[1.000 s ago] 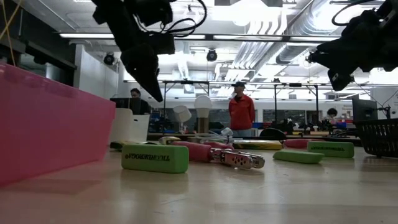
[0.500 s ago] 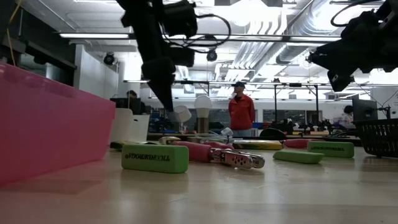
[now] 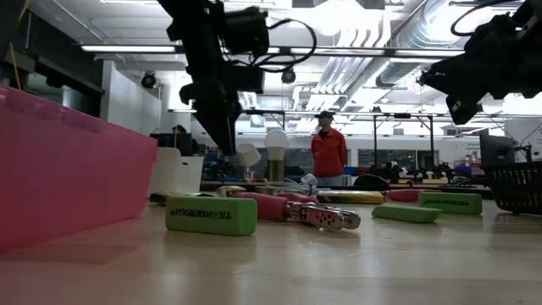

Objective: Pick & Place School Supplies
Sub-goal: Put the top left crayon box into the pink bin

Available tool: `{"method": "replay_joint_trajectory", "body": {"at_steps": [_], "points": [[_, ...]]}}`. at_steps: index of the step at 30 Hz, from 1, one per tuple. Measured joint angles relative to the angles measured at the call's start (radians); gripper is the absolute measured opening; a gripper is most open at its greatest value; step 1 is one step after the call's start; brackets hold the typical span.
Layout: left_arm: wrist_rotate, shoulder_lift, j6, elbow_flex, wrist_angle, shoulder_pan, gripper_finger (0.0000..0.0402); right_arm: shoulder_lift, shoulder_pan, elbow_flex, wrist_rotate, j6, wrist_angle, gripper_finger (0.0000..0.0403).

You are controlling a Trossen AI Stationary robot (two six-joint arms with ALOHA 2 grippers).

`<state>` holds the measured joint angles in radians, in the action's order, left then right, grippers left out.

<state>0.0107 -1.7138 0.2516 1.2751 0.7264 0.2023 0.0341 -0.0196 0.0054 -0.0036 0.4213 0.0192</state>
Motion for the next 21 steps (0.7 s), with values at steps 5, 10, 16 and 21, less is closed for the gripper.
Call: {"method": "replay_joint_trajectory", "body": {"at_steps": [5, 10, 16, 21], "points": [[-0.145, 0.0, 0.056, 0.0, 0.005, 0.093, 0.0131, 0.0, 0.0, 0.0, 0.0, 0.0, 0.0, 0.0101], [-0.159, 0.0, 0.17, 0.0, 0.005, 0.113, 0.0131, 0.0, 0.0, 0.0, 0.0, 0.0, 0.0, 0.0101], [-0.202, 0.002, 0.413, 0.0, 0.011, 0.081, 0.0131, 0.0, 0.0, 0.0, 0.0, 0.0, 0.0, 0.0101], [-0.205, 0.006, 0.504, 0.009, 0.029, 0.081, 0.0131, 0.0, 0.0, 0.0, 0.0, 0.0, 0.0, 0.0101]]}}
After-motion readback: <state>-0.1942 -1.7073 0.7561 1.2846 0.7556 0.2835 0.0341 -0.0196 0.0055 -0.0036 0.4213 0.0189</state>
